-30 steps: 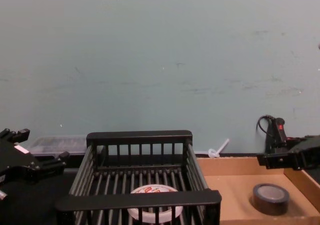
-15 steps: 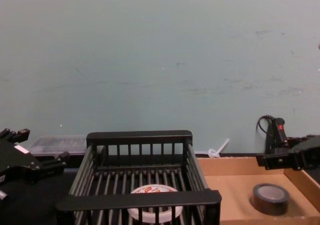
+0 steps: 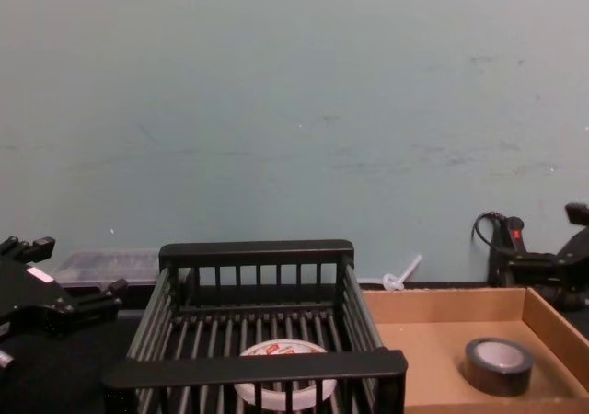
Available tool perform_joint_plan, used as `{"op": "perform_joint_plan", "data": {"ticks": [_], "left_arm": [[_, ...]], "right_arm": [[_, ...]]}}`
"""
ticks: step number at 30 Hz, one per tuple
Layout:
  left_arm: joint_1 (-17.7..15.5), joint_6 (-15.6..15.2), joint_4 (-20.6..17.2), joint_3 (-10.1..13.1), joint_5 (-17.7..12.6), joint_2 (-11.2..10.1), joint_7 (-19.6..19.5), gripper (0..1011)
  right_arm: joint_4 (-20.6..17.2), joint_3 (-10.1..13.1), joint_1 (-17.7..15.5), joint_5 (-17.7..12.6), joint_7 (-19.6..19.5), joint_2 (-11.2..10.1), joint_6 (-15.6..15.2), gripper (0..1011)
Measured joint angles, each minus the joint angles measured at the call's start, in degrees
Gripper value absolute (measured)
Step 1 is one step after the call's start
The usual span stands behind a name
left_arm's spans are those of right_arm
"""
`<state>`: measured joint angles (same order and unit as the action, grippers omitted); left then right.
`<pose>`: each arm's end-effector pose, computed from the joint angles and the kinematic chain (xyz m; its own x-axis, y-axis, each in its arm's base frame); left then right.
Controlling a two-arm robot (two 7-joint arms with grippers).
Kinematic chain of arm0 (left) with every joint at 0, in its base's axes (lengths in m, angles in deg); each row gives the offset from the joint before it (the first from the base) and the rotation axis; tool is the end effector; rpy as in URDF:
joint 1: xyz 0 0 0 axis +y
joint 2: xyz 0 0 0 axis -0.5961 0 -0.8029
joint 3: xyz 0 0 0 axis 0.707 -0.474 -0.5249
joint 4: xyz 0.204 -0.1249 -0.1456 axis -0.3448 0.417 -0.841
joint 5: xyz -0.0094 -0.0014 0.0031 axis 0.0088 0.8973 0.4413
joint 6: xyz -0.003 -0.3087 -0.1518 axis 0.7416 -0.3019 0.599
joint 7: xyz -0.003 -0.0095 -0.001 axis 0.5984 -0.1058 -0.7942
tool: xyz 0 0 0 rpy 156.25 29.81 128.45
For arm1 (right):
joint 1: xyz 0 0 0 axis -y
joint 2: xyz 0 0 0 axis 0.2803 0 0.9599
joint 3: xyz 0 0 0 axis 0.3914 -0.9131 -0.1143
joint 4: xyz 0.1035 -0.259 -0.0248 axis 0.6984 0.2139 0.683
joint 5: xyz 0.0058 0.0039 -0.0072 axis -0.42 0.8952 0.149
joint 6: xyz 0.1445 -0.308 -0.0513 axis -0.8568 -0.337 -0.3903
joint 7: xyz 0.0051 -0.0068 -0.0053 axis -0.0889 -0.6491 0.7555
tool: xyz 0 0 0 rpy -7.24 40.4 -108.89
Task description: Pick up the white tape and place it into the black box , Pick up the silver tape and place it into the brown box.
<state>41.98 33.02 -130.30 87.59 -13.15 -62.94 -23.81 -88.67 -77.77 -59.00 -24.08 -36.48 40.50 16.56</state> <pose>0.3897 0.0676 -0.3008 0.2921 0.8804 0.3737 -0.9553 0.2871 0.0704 0.4163 -0.0273 -0.2399 0.3701 -0.8387 0.3995 0.9290 0.3317 -0.1643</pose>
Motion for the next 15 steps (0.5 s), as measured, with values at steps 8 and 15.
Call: {"op": "perform_joint_plan", "data": {"ticks": [8,15], "left_arm": [[0.0,0.0,0.0,0.0,0.0,0.0,0.0,1001],[0.0,0.0,0.0,0.0,0.0,0.0,0.0,1001]], "right_arm": [[0.6,-0.3,-3.2,5.6,-4.5,0.4,6.0,1002],[1.5,-0.3,-5.1,6.0,-3.9,1.4,7.0,1002]]}}
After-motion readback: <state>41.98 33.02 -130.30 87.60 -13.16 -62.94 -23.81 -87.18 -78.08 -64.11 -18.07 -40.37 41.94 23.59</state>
